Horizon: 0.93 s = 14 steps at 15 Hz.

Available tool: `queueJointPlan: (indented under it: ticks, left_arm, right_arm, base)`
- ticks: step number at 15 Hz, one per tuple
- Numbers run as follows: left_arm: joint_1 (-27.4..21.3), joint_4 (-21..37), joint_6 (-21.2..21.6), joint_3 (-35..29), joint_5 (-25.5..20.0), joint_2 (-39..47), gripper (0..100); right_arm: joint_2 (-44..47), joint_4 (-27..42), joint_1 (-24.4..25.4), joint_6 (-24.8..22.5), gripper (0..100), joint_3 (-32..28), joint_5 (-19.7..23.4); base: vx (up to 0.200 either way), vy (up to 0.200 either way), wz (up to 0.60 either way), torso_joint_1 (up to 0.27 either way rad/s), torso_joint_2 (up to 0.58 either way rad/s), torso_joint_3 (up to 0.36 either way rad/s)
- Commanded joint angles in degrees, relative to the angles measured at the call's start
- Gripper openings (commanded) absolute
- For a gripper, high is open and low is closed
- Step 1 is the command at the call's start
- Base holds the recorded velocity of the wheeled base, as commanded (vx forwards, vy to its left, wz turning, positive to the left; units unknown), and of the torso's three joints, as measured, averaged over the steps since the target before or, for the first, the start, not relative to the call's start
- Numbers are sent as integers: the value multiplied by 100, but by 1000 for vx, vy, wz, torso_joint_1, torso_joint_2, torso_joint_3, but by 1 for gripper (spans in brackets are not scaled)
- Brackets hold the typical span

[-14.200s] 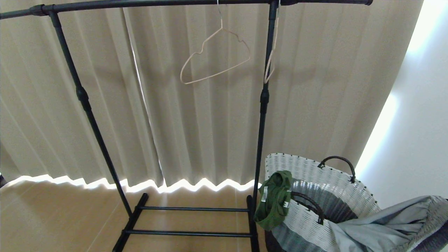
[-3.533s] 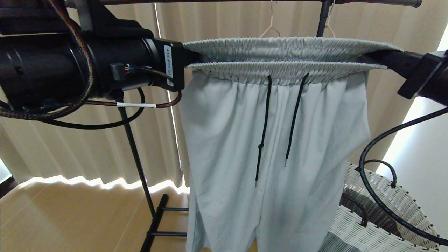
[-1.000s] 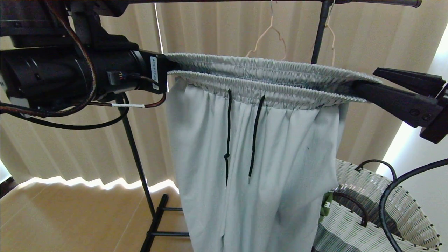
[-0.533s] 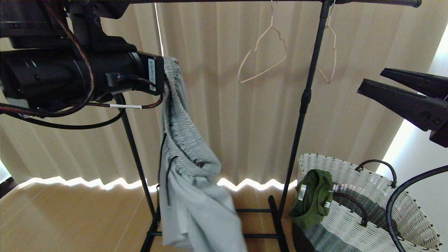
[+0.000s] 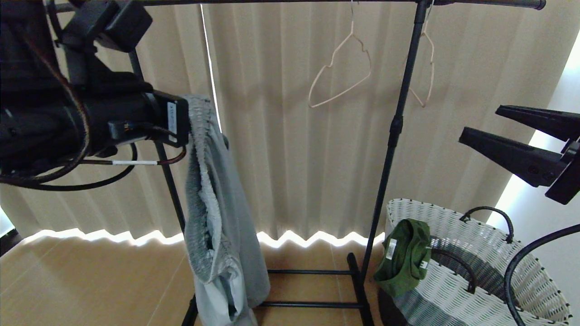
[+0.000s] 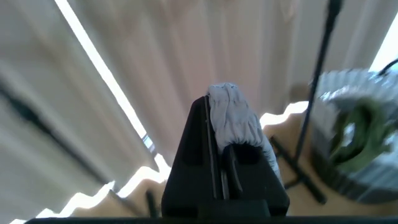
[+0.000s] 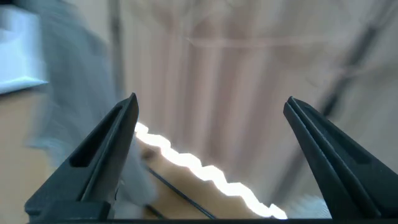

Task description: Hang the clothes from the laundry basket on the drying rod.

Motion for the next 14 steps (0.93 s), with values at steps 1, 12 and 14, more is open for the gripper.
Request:
queueJointPlan:
  ticks: [1, 12, 14]
  left_arm:
    - [399, 9, 24, 759, -25, -803, 0]
    - [557, 18, -319, 2728, -280, -2262, 0]
    - [575, 18, -293, 2719, -280, -2280, 0]
  right_arm:
    - [-179, 281, -489, -182, 100, 115, -26]
    - [-583, 1362, -1465, -780, 100, 352, -606]
    - [-583, 1283, -1465, -833, 100, 422, -606]
  base:
    - [0, 0, 0, 0, 0, 0]
    - [0, 0, 0, 0, 0, 0]
    - [0, 0, 0, 0, 0, 0]
